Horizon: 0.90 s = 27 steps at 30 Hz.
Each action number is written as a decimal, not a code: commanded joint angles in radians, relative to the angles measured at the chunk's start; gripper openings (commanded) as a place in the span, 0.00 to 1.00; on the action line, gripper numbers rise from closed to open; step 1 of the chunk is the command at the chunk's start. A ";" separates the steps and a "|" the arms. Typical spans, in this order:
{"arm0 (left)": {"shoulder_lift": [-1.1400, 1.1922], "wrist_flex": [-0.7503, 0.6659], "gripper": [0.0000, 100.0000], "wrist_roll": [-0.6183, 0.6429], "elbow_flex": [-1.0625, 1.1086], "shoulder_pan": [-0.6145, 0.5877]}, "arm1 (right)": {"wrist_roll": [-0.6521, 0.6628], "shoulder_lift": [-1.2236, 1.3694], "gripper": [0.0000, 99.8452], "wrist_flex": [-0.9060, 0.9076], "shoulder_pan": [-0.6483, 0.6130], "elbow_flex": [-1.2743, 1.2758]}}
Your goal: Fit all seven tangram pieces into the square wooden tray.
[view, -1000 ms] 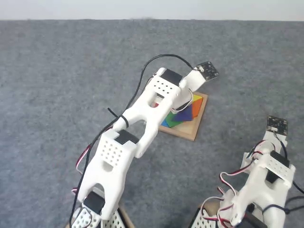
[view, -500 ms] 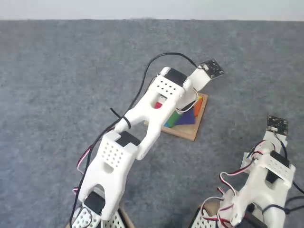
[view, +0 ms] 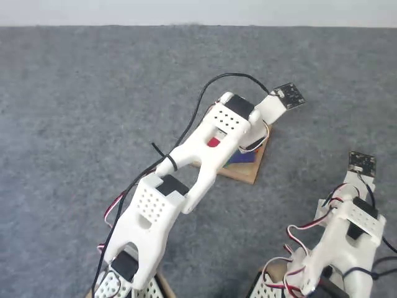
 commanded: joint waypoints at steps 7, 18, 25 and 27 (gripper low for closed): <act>-0.035 -0.003 0.09 0.009 -0.002 0.023 | 0.003 -0.007 0.13 -0.018 -0.016 0.002; -0.037 0.075 0.09 0.011 0.061 0.025 | 0.003 -0.007 0.13 -0.019 -0.016 0.002; -0.038 0.086 0.09 0.015 0.045 0.058 | 0.003 -0.007 0.13 -0.019 -0.016 0.002; -0.038 0.089 0.09 0.017 0.016 0.049 | 0.003 -0.007 0.13 -0.019 -0.016 0.002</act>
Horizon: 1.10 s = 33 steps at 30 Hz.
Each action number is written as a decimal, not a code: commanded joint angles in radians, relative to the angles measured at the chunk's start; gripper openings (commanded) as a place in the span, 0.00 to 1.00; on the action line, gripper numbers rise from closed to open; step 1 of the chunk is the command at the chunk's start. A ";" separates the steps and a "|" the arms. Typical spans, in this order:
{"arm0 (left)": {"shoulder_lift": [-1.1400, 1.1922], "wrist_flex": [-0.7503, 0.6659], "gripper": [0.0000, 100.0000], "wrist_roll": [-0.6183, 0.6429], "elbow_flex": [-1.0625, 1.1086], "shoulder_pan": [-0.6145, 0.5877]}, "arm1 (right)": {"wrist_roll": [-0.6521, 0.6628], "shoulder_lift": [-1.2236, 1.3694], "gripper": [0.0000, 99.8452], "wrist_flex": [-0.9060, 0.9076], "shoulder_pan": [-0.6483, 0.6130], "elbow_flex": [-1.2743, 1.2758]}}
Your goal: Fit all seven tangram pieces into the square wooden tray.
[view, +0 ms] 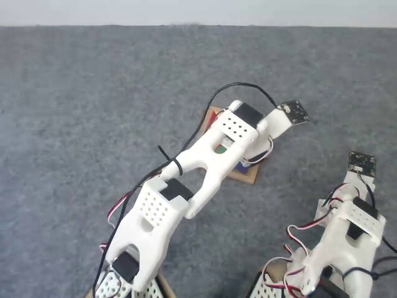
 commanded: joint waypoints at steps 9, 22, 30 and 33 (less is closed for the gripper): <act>-0.035 0.120 0.09 0.017 -0.254 -0.057 | 0.003 -0.007 0.13 -0.019 -0.016 0.002; -0.244 0.161 0.01 0.226 -0.243 -0.216 | 0.003 -0.007 0.13 -0.019 -0.016 0.002; -0.825 -0.146 0.01 0.371 0.461 -0.239 | 0.009 -0.013 0.08 -0.019 -0.016 0.002; -1.105 -0.457 0.01 0.397 0.935 -0.327 | 0.011 -0.016 0.06 -0.019 -0.018 0.002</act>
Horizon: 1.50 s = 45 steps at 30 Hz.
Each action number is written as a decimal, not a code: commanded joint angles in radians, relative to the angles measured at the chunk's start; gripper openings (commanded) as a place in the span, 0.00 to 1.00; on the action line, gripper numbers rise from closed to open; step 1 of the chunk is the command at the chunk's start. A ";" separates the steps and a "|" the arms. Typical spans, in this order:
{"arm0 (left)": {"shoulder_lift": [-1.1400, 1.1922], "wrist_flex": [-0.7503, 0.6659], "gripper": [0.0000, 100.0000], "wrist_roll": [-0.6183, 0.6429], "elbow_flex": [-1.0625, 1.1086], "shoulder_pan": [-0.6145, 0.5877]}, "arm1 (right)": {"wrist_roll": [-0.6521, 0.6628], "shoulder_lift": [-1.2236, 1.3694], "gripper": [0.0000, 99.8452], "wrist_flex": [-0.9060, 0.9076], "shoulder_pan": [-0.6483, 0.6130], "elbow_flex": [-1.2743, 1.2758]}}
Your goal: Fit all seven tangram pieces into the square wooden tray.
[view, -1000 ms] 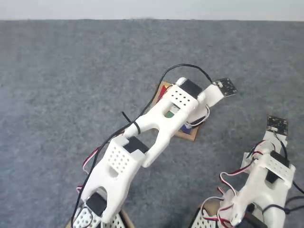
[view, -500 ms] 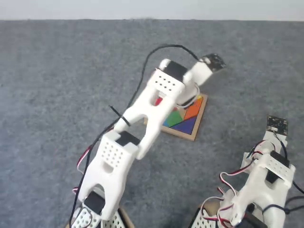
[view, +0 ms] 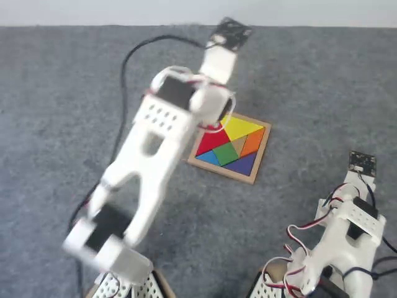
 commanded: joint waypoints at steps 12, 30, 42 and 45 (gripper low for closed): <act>-1.393 -0.661 0.02 -0.117 1.590 -0.290 | 0.012 -0.260 0.01 -0.021 -0.064 0.092; -1.850 -0.463 0.02 -0.189 1.886 -0.552 | 0.112 -1.113 0.01 0.257 -0.348 0.453; -1.858 -0.123 0.02 -0.190 1.886 -0.760 | 0.110 -1.112 0.01 0.257 -0.352 0.453; -1.872 -0.117 0.02 -0.187 1.886 -0.760 | 0.110 -1.112 0.01 0.259 -0.352 0.453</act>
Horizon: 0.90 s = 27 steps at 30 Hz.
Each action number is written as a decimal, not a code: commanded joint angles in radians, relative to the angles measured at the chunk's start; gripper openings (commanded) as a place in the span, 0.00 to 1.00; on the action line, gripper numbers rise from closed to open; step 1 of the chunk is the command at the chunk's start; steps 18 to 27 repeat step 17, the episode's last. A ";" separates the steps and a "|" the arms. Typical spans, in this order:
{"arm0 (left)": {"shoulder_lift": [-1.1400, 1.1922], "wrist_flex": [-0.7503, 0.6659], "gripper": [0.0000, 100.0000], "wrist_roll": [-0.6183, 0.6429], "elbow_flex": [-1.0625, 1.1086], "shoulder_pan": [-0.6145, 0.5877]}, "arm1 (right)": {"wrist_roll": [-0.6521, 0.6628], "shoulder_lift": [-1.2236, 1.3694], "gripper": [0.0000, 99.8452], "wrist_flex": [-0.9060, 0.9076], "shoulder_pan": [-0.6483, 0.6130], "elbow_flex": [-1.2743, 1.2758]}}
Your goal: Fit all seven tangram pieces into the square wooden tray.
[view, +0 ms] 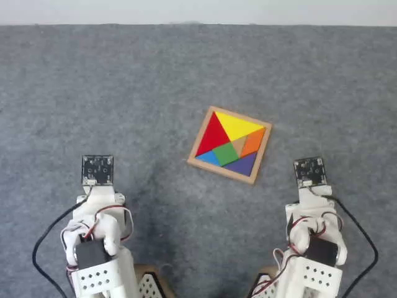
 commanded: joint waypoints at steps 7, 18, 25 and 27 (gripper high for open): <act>-0.021 0.048 0.02 -0.009 -0.008 -0.009 | 0.011 0.013 0.01 -0.015 -0.008 0.017; -0.021 0.048 0.02 -0.009 -0.008 -0.009 | 0.011 0.016 0.01 -0.015 -0.008 0.017; -0.021 0.048 0.02 -0.009 -0.008 -0.009 | 0.011 0.016 0.01 -0.015 -0.008 0.017; -0.021 0.048 0.02 -0.009 -0.008 -0.009 | 0.011 0.016 0.01 -0.015 -0.008 0.017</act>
